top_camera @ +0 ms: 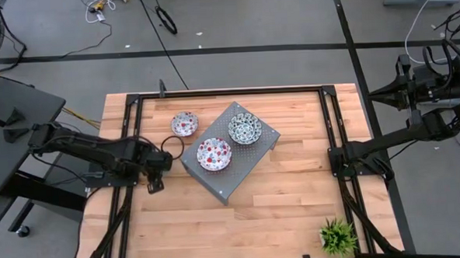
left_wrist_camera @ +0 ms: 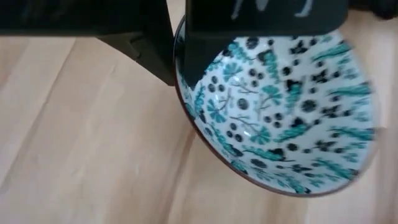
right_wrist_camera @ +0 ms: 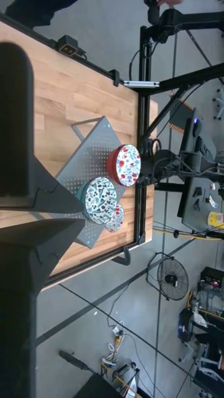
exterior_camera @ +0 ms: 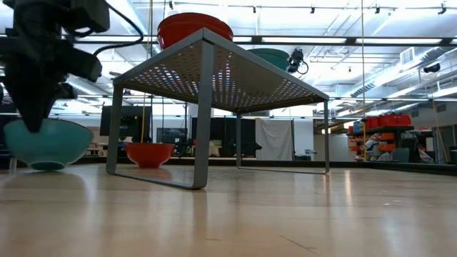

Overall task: Pick & Place Mini bowls
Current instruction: Stack the blue patterned bowl on top of the blue patterned bowls on the shelf

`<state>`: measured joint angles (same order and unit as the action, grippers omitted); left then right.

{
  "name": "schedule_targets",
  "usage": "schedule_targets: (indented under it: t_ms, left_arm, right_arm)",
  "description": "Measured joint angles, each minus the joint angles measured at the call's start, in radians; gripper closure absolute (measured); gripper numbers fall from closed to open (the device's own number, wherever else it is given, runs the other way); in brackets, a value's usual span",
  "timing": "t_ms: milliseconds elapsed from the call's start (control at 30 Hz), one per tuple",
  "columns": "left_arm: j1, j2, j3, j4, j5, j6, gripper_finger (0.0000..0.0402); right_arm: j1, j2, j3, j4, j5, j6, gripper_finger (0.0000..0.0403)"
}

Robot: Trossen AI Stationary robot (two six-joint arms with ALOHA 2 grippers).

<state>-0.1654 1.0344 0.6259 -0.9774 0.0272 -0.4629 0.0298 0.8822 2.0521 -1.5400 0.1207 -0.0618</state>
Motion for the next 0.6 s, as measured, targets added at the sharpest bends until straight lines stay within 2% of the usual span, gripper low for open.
schedule_targets:
  t_ms: [600]
  left_arm:
    - [0.000,0.000,0.136,-0.101,-0.024,0.028,0.0391]
  right_arm:
    - [0.000,0.000,0.000,0.000,0.000,0.000,0.0376]
